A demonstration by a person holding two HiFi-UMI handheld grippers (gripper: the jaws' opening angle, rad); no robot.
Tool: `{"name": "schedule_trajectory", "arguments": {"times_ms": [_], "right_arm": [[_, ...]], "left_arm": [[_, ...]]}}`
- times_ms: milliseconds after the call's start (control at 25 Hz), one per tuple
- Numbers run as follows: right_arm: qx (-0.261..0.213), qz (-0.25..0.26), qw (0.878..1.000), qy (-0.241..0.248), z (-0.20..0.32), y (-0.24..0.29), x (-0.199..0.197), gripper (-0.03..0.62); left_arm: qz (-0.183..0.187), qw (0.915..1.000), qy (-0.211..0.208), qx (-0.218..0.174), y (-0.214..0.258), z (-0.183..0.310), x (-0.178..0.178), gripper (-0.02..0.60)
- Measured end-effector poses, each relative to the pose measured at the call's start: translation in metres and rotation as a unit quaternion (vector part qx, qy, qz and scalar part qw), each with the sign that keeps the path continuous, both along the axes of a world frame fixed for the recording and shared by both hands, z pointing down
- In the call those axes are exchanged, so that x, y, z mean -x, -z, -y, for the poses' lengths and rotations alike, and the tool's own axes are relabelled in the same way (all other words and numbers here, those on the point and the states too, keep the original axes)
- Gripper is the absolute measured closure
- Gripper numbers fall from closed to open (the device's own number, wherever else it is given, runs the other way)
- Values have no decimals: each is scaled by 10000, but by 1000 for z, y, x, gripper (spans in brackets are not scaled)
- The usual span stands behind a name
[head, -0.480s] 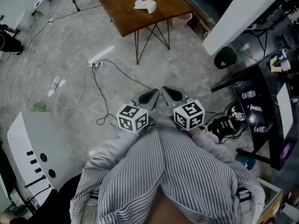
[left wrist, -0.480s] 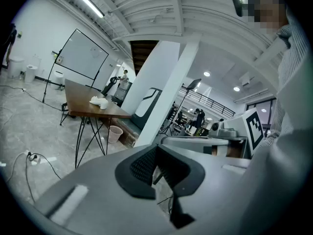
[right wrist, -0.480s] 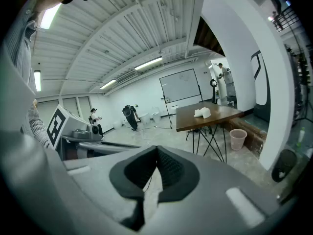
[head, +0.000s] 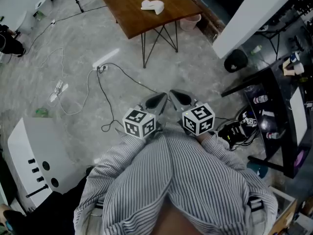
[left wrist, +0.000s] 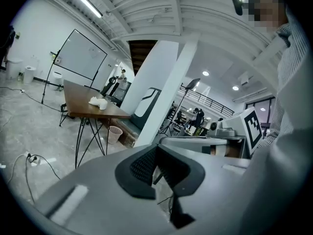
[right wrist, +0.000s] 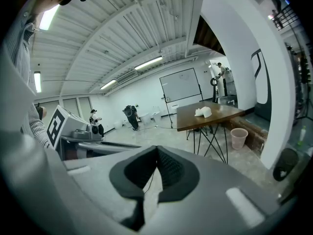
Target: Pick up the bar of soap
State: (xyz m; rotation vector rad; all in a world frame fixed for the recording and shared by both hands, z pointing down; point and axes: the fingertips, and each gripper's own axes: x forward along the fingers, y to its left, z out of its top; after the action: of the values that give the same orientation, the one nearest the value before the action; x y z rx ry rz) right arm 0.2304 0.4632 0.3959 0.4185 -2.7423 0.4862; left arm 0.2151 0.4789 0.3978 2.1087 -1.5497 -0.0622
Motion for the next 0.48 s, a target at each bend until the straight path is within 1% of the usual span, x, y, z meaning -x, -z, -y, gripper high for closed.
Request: {"name": "schedule_trajectory", "arguments": {"times_ms": [160, 360, 480], "right_arm": [[77, 46, 9999, -56, 3, -1, 7, 592], [-61, 203, 9989, -425, 16, 2, 11, 592], [-7, 100, 9986, -519, 15, -9, 13, 592]], "left_arm": [[-84, 10000, 26, -22, 0, 3, 10, 577], [-98, 9999, 67, -37, -3, 8, 22, 576], [-177, 9998, 8, 4, -9, 12, 27, 577]]}}
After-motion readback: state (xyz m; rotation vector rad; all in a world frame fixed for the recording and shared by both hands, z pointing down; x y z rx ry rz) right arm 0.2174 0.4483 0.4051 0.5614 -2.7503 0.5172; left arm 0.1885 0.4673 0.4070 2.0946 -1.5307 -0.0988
